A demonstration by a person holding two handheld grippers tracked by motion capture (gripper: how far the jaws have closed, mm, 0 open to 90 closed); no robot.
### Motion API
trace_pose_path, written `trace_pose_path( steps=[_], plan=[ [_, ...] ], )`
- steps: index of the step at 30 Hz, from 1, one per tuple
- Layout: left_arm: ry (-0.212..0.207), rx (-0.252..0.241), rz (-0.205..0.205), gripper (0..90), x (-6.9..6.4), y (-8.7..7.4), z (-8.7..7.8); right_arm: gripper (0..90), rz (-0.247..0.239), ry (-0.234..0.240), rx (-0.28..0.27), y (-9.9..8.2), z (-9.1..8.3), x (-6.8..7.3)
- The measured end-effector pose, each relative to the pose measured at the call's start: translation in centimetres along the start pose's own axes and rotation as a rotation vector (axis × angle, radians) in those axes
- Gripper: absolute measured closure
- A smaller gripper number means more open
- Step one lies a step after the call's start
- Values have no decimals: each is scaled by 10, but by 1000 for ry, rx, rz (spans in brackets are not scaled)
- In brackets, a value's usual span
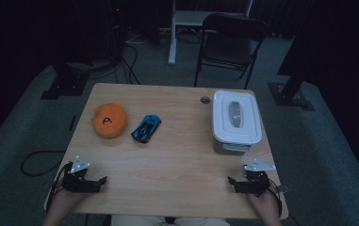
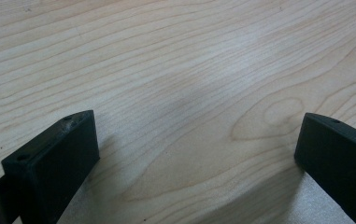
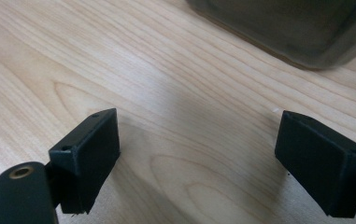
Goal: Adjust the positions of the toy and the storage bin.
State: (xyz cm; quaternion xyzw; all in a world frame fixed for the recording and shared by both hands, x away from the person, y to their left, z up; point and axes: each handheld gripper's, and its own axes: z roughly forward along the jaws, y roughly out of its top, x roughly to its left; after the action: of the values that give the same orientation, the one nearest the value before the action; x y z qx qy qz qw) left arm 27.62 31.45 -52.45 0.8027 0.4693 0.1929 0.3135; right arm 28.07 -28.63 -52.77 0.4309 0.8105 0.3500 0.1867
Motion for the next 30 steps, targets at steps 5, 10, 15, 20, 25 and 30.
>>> trace_pose_path(
  steps=[5,10,15,20,25,30],
  plan=[
    [0,-1,0,4,0,0,0,133,-6,6,1,0,0,1],
    [-5,-1,8,4,0,0,0,131,-9,13,1,0,0,1],
    [-14,-1,18,3,0,0,0,131,-4,12,2,1,1,1],
    [-27,-1,28,4,0,0,0,132,-3,11,2,1,1,1],
    [-27,-1,29,4,0,0,0,129,-1,11,3,1,1,1],
    [-27,-1,29,4,0,0,0,127,-3,11,3,1,1,1]
  ],
)
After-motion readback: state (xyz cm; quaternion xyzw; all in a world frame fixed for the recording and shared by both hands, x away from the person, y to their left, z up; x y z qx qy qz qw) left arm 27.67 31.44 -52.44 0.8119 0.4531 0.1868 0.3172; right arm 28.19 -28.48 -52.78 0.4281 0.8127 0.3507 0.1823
